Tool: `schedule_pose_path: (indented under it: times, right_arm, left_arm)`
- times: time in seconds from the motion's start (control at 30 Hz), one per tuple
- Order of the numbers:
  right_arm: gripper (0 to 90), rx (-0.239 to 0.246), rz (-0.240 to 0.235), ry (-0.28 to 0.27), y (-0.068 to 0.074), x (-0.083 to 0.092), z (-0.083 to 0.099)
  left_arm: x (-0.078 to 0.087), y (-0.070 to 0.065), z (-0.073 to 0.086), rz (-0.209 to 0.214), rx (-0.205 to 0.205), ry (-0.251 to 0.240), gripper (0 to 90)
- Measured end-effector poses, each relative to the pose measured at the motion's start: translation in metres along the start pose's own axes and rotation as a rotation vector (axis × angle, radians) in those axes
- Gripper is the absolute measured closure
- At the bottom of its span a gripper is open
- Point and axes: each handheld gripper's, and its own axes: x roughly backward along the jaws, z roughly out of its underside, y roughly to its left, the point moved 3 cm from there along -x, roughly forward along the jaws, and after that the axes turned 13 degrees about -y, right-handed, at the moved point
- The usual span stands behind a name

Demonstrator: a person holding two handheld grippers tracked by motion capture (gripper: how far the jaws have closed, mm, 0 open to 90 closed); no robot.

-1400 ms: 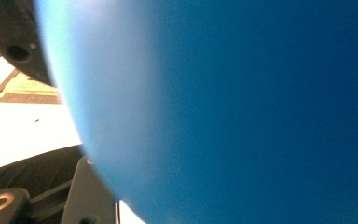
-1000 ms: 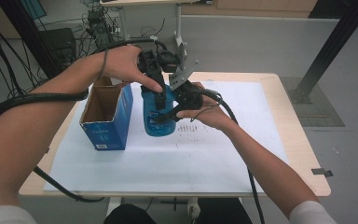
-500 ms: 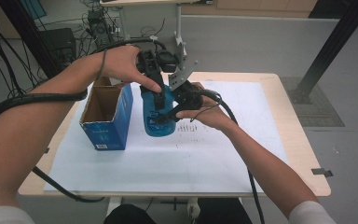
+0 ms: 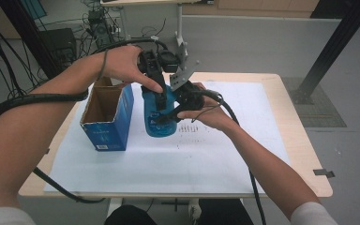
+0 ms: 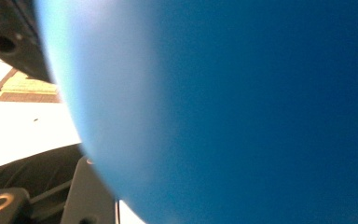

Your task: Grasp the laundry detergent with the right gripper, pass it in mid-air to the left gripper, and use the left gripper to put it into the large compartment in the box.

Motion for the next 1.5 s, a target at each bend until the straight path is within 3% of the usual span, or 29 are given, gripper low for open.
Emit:
schedule_pose_path:
  times: [0.53, 0.6, 0.9, 1.5]
  right_arm:
    - [44.1, -0.015, 0.005, 0.012, 0.0015, 0.0017, 0.0004]
    - [44.0, 0.007, 0.008, -0.003, -0.0005, 0.0005, -0.0002]
    - [44.0, -0.031, 0.010, 0.021, 0.0030, 0.0011, 0.0002]
    - [44.0, 0.007, 0.010, -0.003, 0.0004, 0.0009, -0.0019]
  left_arm:
    - [0.0017, -0.0002, 0.0001, -0.001, 0.004, -0.005, 4.9]
    - [0.0022, -0.0002, 0.0005, -0.004, 0.006, -0.006, 4.9]
    - [0.0029, -0.0009, 0.0015, -0.005, 0.006, -0.009, 4.9]
    - [0.0030, -0.0014, -0.0002, -0.006, 0.001, -0.006, 5.5]
